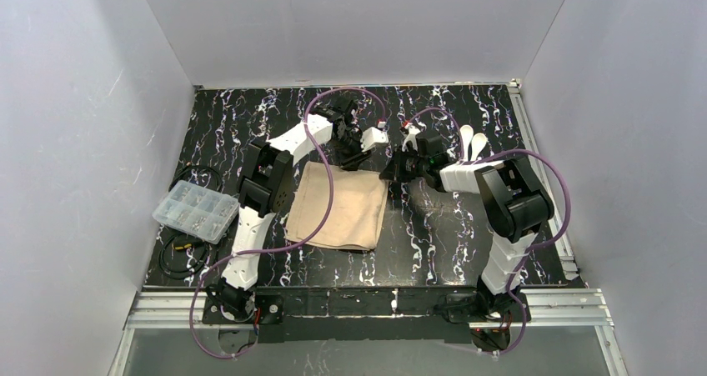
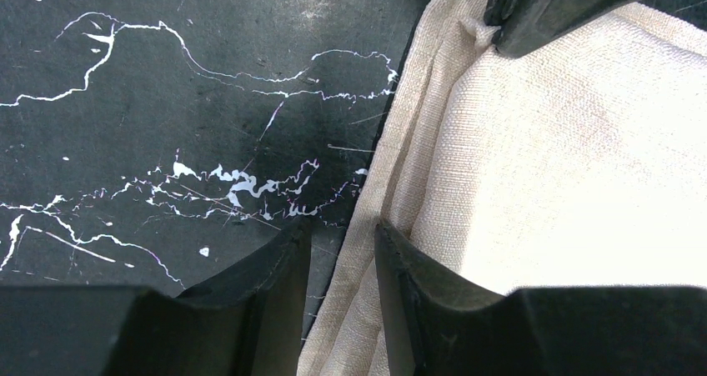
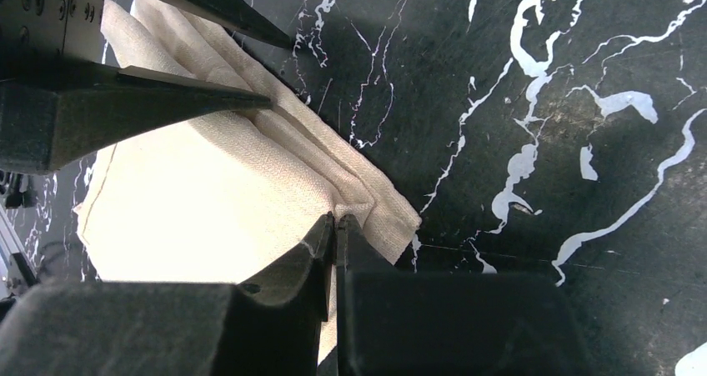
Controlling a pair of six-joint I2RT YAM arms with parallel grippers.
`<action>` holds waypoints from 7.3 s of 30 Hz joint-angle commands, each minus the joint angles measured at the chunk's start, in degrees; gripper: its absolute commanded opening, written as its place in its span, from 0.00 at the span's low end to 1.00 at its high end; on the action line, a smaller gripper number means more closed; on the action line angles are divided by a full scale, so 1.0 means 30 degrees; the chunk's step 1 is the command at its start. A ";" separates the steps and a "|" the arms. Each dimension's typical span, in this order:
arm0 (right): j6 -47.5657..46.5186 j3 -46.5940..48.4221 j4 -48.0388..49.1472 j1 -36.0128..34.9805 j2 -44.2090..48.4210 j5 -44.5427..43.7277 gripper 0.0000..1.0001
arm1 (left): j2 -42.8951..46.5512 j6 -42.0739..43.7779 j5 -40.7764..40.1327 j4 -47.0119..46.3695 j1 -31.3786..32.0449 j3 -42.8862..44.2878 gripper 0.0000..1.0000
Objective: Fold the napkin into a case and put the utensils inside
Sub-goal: Smooth out the lower triangle-folded napkin at the center of the board, then pick up the lower triangle-folded napkin from the center of the board.
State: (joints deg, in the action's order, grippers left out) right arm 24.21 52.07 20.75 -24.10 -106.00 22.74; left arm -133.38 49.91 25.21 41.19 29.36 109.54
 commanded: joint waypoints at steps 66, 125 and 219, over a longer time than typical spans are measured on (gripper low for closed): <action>0.5217 -0.5929 0.3353 -0.1873 0.7255 0.6198 0.01 | 0.2366 -0.5150 0.3493 0.4338 -0.0823 -0.1343 0.33; 0.7524 -0.9423 0.7980 -0.3528 0.1567 0.7023 0.01 | -0.5917 -1.0832 0.7324 0.5672 0.0993 0.9598 0.30; -1.4975 -0.4178 -0.7737 -1.0731 0.6814 -0.6120 0.73 | 1.4296 1.5109 -0.0254 -0.2755 -0.2691 -2.1088 0.13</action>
State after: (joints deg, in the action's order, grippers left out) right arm -22.61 37.50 -1.45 -57.69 -82.59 3.64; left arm -87.22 96.31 27.86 31.73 20.88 45.95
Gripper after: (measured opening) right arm 0.810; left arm 0.229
